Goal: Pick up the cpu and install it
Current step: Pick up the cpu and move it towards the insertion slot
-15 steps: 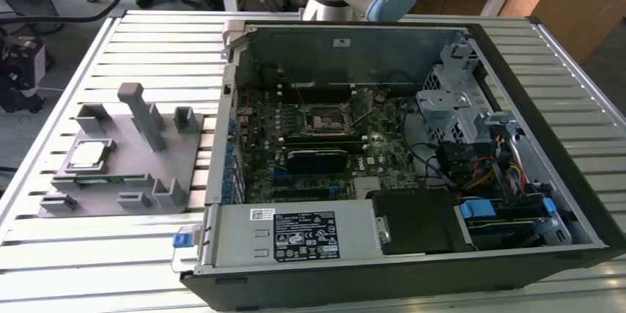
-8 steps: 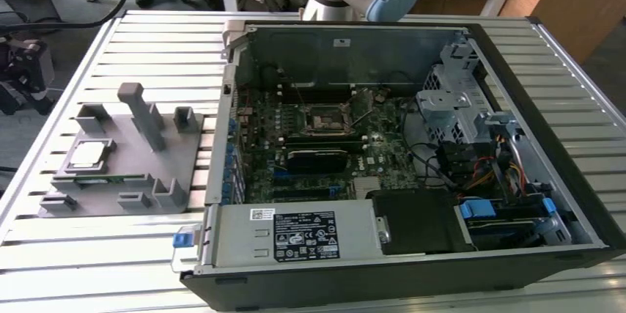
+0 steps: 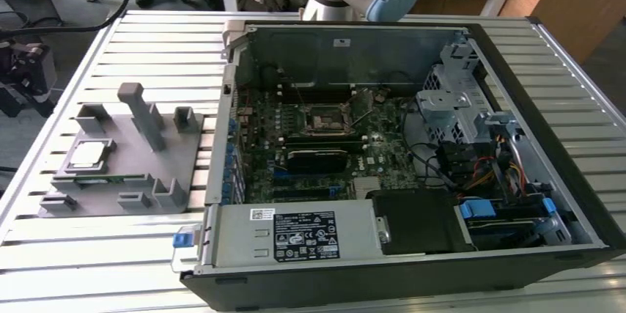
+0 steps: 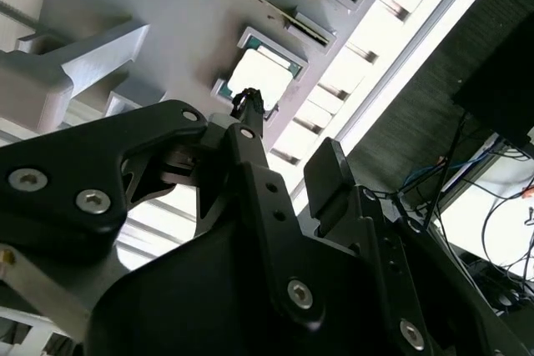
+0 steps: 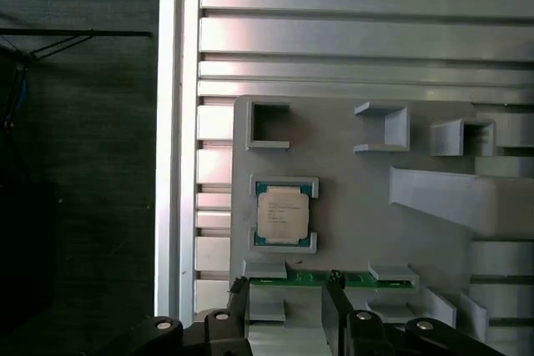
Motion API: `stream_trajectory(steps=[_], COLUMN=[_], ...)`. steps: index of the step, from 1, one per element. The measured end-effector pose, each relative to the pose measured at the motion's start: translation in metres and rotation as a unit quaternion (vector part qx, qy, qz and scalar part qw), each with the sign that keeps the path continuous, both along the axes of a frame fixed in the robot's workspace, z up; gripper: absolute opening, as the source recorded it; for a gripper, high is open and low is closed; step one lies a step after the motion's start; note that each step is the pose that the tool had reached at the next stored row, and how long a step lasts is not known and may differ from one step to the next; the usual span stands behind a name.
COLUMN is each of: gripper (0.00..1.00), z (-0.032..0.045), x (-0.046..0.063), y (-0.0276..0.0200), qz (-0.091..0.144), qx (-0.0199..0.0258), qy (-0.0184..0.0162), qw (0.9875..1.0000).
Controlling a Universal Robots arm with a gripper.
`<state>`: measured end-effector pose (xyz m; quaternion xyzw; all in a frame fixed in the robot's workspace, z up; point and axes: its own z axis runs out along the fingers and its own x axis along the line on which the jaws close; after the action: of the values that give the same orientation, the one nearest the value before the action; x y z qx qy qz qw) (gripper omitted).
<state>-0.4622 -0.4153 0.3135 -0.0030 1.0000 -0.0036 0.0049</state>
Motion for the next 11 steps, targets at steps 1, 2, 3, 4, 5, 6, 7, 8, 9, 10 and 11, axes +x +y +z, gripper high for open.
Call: stream_trajectory(steps=[1, 2, 3, 4, 5, 6, 7, 8, 9, 10, 11], gripper=[0.47, 0.47, 0.47, 0.47, 0.47, 0.47, 0.47, 0.47, 0.47, 0.47, 0.47], z=[-0.0007, -0.0013, -0.002, -0.0027, -0.0034, -0.004, -0.0046, -0.0055, -0.0064, -0.0075, -0.0087], x=[0.0, 0.0, 0.0, 0.0, 0.0, 0.0, 0.0, 0.0, 0.0, 0.0, 0.0], y=[0.0, 0.0, 0.0, 0.0, 0.0, 0.0, 0.0, 0.0, 0.0, 0.0, 0.0], qz=[0.0, 0.0, 0.0, 0.0, 0.0, 0.0, 0.0, 0.0, 0.0, 0.0, 0.0], qx=[0.0, 0.0, 0.0, 0.0, 0.0, 0.0, 0.0, 0.0, 0.0, 0.0, 0.0], qy=[0.0, 0.0, 0.0, 0.0, -0.0001, 0.0, 0.0, -0.0001, 0.0, -0.0001, 0.0], qw=[1.0, 1.0, 1.0, 1.0, 1.0, 1.0, 1.0, 1.0, 1.0, 1.0, 1.0])
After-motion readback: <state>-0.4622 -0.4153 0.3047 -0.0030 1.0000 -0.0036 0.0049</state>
